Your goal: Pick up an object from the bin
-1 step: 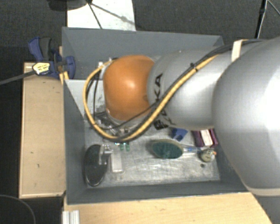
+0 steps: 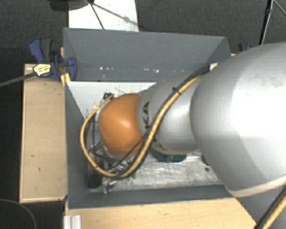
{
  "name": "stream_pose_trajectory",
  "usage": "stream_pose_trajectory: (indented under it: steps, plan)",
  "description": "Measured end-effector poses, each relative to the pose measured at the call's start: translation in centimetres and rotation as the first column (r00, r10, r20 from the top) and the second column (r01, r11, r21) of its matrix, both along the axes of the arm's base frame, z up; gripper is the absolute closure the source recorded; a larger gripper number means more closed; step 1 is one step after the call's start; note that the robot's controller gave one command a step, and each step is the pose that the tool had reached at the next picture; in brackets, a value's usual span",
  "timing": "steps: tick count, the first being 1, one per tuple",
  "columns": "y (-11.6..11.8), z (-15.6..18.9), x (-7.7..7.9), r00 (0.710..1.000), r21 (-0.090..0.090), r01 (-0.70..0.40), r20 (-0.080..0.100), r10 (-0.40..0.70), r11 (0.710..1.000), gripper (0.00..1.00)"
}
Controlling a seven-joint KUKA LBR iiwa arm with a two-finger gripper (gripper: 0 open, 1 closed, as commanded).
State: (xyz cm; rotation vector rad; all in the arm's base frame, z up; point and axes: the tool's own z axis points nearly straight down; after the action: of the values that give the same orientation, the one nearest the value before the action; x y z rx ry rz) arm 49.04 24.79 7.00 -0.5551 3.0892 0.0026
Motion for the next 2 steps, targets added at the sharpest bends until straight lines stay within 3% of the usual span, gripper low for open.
stream_pose_trajectory:
  steps: [1, 2]
  plan:
    - [0.0, 0.3, 0.1, 1.0, 0.0, 0.005, 0.001, -0.005, 1.0, 1.0]
    - [-0.5, 12.1, 2.8, 1.0, 0.002, 0.027, 0.006, -0.027, 1.0, 1.0]
